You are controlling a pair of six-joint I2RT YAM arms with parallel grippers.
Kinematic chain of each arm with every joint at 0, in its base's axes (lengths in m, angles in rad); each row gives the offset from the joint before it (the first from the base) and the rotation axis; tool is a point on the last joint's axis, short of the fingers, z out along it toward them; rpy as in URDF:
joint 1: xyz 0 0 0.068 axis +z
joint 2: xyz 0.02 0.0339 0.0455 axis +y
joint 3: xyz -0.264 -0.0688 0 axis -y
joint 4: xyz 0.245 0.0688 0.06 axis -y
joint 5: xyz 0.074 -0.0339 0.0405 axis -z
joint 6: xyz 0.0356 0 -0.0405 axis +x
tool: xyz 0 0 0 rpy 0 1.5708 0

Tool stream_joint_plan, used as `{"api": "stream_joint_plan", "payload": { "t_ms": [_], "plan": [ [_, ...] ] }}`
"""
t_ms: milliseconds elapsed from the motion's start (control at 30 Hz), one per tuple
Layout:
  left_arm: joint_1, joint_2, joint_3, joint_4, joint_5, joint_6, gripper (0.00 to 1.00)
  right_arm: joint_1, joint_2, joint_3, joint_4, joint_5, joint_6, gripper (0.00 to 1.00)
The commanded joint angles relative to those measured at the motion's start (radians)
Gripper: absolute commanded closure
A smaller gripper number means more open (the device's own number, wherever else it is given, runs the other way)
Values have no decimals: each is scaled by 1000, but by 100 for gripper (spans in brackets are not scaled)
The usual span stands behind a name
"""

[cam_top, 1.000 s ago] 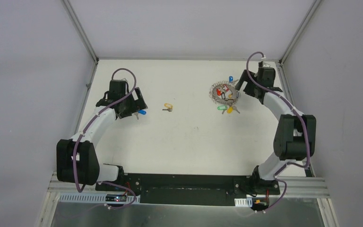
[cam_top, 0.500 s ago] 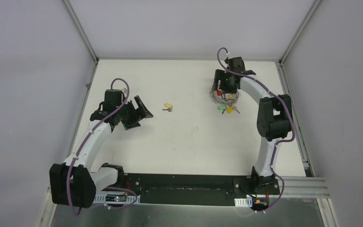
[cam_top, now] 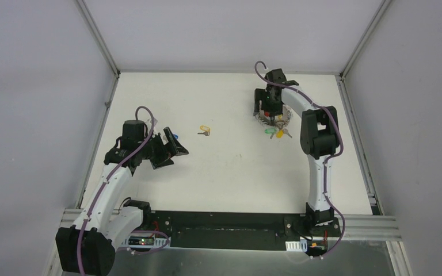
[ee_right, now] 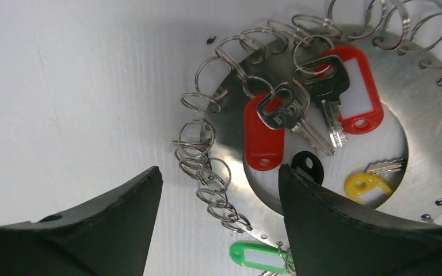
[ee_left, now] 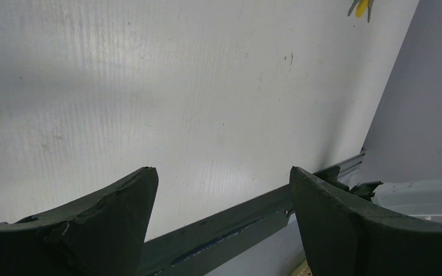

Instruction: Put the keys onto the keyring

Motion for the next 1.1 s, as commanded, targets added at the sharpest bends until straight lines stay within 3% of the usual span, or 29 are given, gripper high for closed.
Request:
{"api": "stream_joint_plan", "payload": {
  "t_ms": [0, 167, 267, 533, 700, 933, 1067],
  "plan": [
    [7, -30, -6, -21, 33, 4, 13, 26, -10, 14, -63, -37, -34, 23],
    [6, -27, 19, -31, 33, 19, 11, 49, -72, -75, -74, -156, -16, 23],
    [6, -22, 47, -51, 14, 30, 3, 67, -130, -162, -61, -267, 15, 23],
    [7, 23, 134, -102, -19, 60, 1, 233, -347, -544, 191, -527, 243, 22],
    [6, 62, 135, -80, 30, 59, 1, 335, -502, -674, 330, -580, 375, 20],
    [-3, 88, -16, 155, 203, -93, 8, 307, -672, -663, 266, -506, 322, 17],
    [-69, 59, -139, 331, 178, -247, 12, 226, -692, -726, 260, -542, 303, 17]
  ]
}}
